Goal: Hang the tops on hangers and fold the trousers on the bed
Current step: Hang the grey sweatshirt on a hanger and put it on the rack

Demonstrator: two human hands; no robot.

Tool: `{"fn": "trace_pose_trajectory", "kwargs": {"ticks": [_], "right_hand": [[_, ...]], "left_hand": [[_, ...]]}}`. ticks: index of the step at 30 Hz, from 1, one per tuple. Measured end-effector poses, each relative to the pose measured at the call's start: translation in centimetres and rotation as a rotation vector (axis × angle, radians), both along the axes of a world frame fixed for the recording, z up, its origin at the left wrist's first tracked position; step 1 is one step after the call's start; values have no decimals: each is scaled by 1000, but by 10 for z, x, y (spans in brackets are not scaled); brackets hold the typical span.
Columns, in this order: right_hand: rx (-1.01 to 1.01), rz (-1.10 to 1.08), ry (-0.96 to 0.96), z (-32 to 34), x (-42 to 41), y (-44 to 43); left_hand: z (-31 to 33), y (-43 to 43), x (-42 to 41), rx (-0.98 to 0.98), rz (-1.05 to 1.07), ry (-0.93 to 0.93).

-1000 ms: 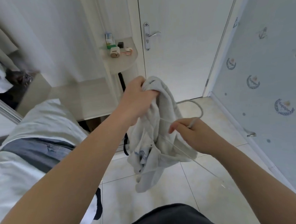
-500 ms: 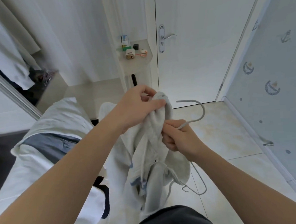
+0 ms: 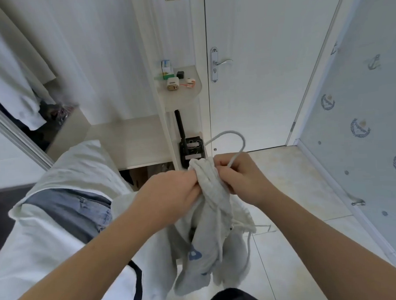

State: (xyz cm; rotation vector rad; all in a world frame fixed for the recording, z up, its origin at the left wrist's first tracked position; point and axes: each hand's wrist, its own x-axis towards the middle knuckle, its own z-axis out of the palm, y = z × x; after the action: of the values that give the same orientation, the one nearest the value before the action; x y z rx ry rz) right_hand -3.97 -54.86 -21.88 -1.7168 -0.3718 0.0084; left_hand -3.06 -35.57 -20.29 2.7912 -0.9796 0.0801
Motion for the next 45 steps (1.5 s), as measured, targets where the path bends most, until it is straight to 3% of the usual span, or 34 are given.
{"fn": "trace_pose_trajectory", "kwargs": {"ticks": [5,9,10,14,18,22,25,27,31,37,41,45], "right_hand": [[-173,-152,-210,-8,-7,-19],[-279,-583,-544,-30,-33,-42],[-288,-559,-528,-39,-39,-42],[-431,-96,-133,-66,-38,-17],[-712,-67,-140,-76,-16,-7],[-494,47,-225,-88,-20,-4],[-375,118,-91,-93,-35,4],[-411,235,45,-97,-35,5],[-691,366,280,-122,-16,-3],[-1190,407,261,-153,1,-40],[-1297,265,114,-152,4,-57],[-1075,-88,-133,-135,11,-68]], "left_hand": [[-21,11,-8,-308,59,89],[-23,25,-17,-606,242,44],[-22,27,-21,-660,277,26],[-20,22,-33,-812,371,12],[-24,22,-35,-837,420,31],[-33,21,-35,-865,562,61],[-40,26,-34,-866,607,81],[-41,29,-36,-853,578,96],[-42,36,-42,-841,548,121],[-38,72,-50,-728,581,131],[-33,92,-59,-644,540,230],[-35,106,-63,-510,540,365]]}}
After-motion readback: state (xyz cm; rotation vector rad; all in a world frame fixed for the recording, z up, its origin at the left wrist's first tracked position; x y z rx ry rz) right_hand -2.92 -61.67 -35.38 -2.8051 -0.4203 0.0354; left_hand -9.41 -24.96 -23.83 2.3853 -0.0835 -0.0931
